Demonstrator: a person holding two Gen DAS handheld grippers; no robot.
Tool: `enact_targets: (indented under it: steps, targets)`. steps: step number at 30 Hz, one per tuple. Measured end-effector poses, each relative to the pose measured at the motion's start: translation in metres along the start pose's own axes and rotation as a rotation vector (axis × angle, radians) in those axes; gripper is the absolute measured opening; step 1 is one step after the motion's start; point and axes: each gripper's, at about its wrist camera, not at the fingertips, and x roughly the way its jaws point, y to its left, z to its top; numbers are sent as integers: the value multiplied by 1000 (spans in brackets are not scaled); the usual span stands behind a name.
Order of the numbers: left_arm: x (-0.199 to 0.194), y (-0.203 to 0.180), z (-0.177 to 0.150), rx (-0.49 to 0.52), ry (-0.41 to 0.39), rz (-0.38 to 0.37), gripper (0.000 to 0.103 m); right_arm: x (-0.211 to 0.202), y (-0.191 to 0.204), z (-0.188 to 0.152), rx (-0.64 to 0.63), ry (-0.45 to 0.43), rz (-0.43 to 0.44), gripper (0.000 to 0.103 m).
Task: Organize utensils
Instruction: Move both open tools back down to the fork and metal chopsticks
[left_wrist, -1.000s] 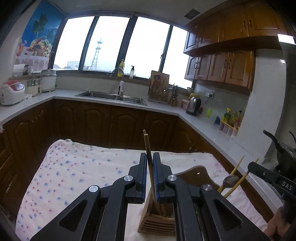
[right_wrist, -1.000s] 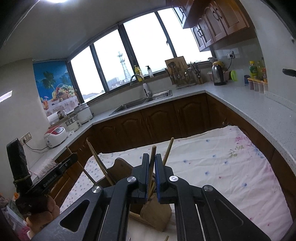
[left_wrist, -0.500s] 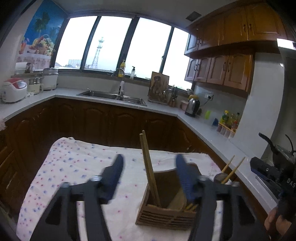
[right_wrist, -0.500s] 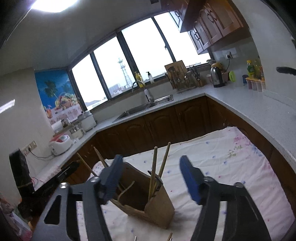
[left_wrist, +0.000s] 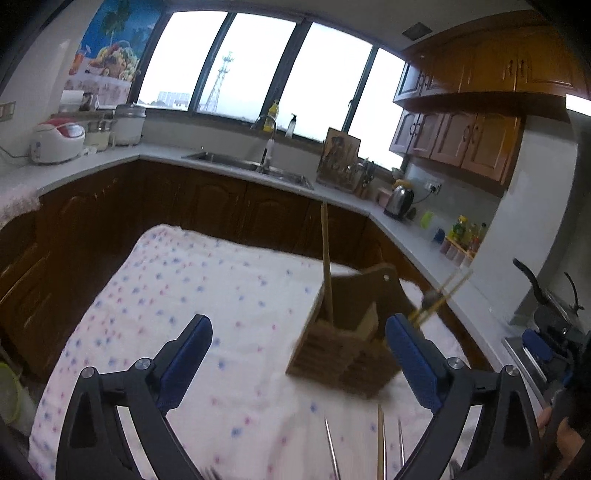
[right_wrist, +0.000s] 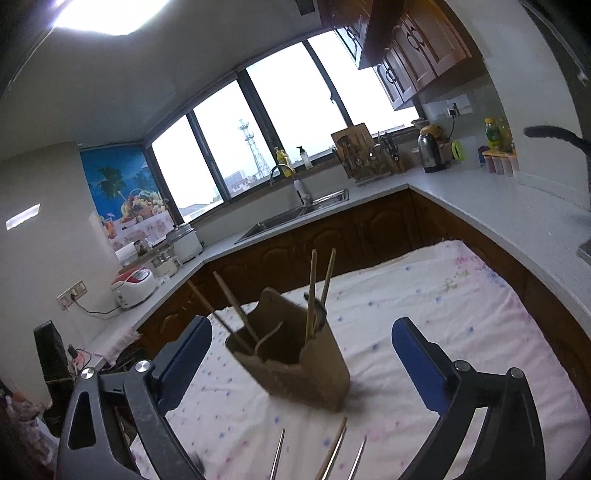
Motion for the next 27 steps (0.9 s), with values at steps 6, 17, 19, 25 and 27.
enact_targets:
  steps: [6,17,19,25,27]
  targets:
    - [-33,5,-21,-31,69,13,96,-32,-8,-24,21,18,-22,99]
    - [-66,8,-46,-69,158,43,96,-68,-32,-69,24,102,-122,99]
    - [-69,6,-48,-62,168,52,96,-72,-35,-77,21,117,-135,99]
    - [-70,-2,-55,-36,210,48,96,-75,-46,-101,15,189,-177,99]
    - [-68,-6,-55,-26,222,47,96,-75,-49,-106,18,207,-184,99]
